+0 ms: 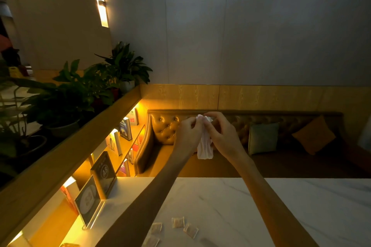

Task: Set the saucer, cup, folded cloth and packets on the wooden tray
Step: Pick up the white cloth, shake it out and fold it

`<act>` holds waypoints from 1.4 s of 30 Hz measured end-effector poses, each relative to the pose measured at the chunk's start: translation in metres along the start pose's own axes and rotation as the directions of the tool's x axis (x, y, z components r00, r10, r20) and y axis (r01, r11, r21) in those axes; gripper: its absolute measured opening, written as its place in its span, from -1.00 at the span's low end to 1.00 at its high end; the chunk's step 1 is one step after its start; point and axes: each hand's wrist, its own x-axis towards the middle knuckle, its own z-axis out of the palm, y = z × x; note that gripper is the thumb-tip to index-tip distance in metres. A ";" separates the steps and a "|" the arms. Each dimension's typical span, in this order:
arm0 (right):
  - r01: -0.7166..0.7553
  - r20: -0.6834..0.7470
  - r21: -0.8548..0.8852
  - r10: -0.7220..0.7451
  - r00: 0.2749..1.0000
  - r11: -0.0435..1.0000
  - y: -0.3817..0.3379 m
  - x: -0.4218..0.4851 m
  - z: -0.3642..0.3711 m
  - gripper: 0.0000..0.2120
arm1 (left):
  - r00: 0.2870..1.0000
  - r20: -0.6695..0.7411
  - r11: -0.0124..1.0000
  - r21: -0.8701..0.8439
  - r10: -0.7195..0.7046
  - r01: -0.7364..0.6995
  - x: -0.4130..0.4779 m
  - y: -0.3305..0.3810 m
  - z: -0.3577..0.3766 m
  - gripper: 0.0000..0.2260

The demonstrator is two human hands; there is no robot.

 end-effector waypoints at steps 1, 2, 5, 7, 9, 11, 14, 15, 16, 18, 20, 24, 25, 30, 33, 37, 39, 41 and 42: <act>0.013 0.022 0.007 -0.013 1.000 1.000 -0.002 -0.001 -0.001 -0.79 | 1.000 0.026 1.000 -0.021 -0.005 0.005 -0.001 0.002 -0.002 -0.69; 0.024 0.039 0.011 -0.025 0.999 1.000 -0.003 -0.001 -0.001 -0.81 | 0.998 0.057 0.999 -0.036 -0.012 0.014 -0.002 0.004 -0.004 -0.69; 0.057 0.043 -0.039 -0.056 0.998 0.998 -0.003 0.000 -0.006 -0.83 | 0.987 0.149 0.995 -0.068 -0.055 0.066 0.000 0.010 -0.013 -0.67; 0.074 0.026 -0.078 -0.072 0.997 0.994 -0.003 0.002 -0.009 -0.83 | 0.974 0.212 0.991 -0.082 -0.082 0.102 0.002 0.013 -0.020 -0.66; 0.091 0.006 -0.117 -0.091 0.996 0.989 -0.004 0.003 -0.012 -0.81 | 0.955 0.278 0.990 -0.074 -0.099 0.124 0.003 0.014 -0.024 -0.69; 0.130 -0.013 -0.189 -0.135 0.991 0.973 -0.005 0.005 -0.015 -0.80 | 0.938 0.332 0.989 -0.066 -0.102 0.131 0.004 0.013 -0.028 -0.74; 0.136 0.004 -0.224 -0.139 0.990 0.965 -0.009 0.007 -0.020 -0.81 | 0.910 0.406 0.988 -0.083 -0.087 0.132 0.005 0.012 -0.035 -0.79; 0.129 0.023 -0.234 -0.127 0.992 0.964 -0.011 0.008 -0.022 -0.82 | 0.894 0.441 0.987 -0.091 -0.079 0.132 0.005 0.012 -0.037 -0.82; 0.117 0.046 -0.245 -0.109 0.993 0.962 -0.013 0.009 -0.024 -0.83 | 0.875 0.479 0.987 -0.094 -0.073 0.134 0.005 0.012 -0.039 -0.84; 0.052 0.111 -0.238 -0.026 0.993 0.970 -0.019 0.014 -0.028 -0.84 | 0.843 0.534 0.989 -0.080 -0.064 0.126 0.005 0.009 -0.041 -0.79; -0.049 0.202 -0.232 0.097 0.974 0.971 -0.024 0.020 -0.033 -0.84 | 0.846 0.528 0.990 -0.061 -0.078 0.129 0.005 0.003 -0.039 -0.66; -0.119 0.233 -0.314 0.197 0.952 0.942 -0.025 0.025 -0.035 -0.70 | 0.872 0.482 0.951 -0.224 -0.082 0.213 0.003 -0.007 -0.036 -0.66; -0.159 0.201 -0.301 0.225 0.953 0.940 -0.023 0.024 -0.034 -0.58 | 0.875 0.475 0.908 -0.321 -0.092 0.269 0.003 -0.008 -0.036 -0.67; -0.638 0.484 0.446 0.431 0.762 0.627 0.009 -0.010 -0.035 -0.23 | 0.919 0.358 0.572 -0.725 -0.163 0.384 0.004 -0.023 -0.033 -0.56; -0.717 0.629 0.629 0.347 0.696 0.300 0.027 -0.030 -0.026 -0.46 | 0.937 0.307 0.523 -0.778 -0.169 0.349 -0.003 -0.033 -0.032 -0.49; -0.597 0.439 0.720 0.433 0.787 0.355 0.028 -0.022 -0.019 -0.55 | 0.923 0.349 0.431 -0.817 -0.159 0.383 -0.020 -0.046 -0.030 -0.39; -0.560 0.336 0.707 0.493 0.803 0.431 0.027 -0.014 -0.022 -0.51 | 0.906 0.392 0.361 -0.831 -0.159 0.423 -0.029 -0.053 -0.033 -0.45; -0.537 0.285 0.662 0.488 0.825 0.523 0.025 -0.007 -0.025 -0.56 | 0.874 0.445 0.263 -0.835 -0.194 0.483 -0.034 -0.059 -0.037 -0.52; -0.529 0.276 0.633 0.474 0.836 0.565 0.023 -0.004 -0.027 -0.59 | 0.851 0.473 0.236 -0.821 -0.228 0.519 -0.034 -0.060 -0.040 -0.49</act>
